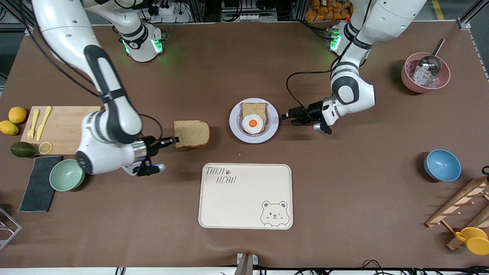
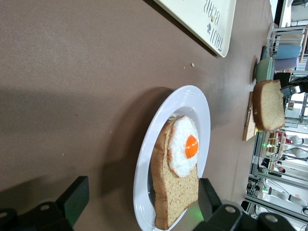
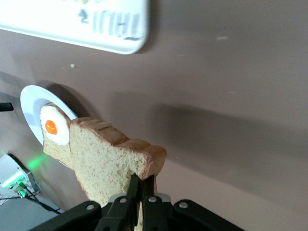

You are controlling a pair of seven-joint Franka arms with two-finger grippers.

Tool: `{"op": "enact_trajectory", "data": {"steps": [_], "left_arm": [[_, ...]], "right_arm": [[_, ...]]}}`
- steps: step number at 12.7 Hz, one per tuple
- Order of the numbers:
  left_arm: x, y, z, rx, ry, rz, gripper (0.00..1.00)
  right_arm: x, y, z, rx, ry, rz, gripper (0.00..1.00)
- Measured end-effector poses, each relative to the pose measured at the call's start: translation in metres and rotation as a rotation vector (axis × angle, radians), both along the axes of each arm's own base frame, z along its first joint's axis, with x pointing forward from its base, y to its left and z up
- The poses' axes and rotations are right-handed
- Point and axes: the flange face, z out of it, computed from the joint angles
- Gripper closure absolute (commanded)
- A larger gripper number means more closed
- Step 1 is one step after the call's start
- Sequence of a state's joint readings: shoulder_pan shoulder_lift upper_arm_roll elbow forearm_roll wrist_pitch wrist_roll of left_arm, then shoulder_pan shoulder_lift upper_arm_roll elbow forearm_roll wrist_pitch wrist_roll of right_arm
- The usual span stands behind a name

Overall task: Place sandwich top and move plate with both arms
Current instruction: 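Carry the bread slice over the egg toast with the right gripper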

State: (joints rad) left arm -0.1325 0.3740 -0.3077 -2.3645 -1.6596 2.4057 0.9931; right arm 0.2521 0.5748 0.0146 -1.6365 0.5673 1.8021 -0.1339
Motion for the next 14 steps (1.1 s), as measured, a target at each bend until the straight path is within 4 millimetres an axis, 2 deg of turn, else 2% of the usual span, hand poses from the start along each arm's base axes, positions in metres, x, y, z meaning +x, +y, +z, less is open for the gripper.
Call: {"op": "enact_trajectory", "data": {"steps": [4, 6, 11, 14], "left_arm": [[0.0, 0.0, 0.0, 0.001, 0.0, 0.001, 0.0], [0.0, 0.0, 0.0, 0.002, -0.001, 0.001, 0.0], [0.0, 0.0, 0.0, 0.002, -0.001, 0.001, 0.0], [0.0, 0.0, 0.0, 0.002, -0.001, 0.001, 0.0]], "right_arm": [[-0.042, 0.102, 0.006, -0.047, -0.023, -0.019, 1.0], [-0.064, 0.141, 0.006, -0.07, -0.032, -0.024, 1.0], [-0.099, 0.193, 0.001, -0.103, -0.046, -0.039, 1.0], [-0.123, 0.218, -0.009, -0.118, -0.066, -0.052, 1.0]]}}
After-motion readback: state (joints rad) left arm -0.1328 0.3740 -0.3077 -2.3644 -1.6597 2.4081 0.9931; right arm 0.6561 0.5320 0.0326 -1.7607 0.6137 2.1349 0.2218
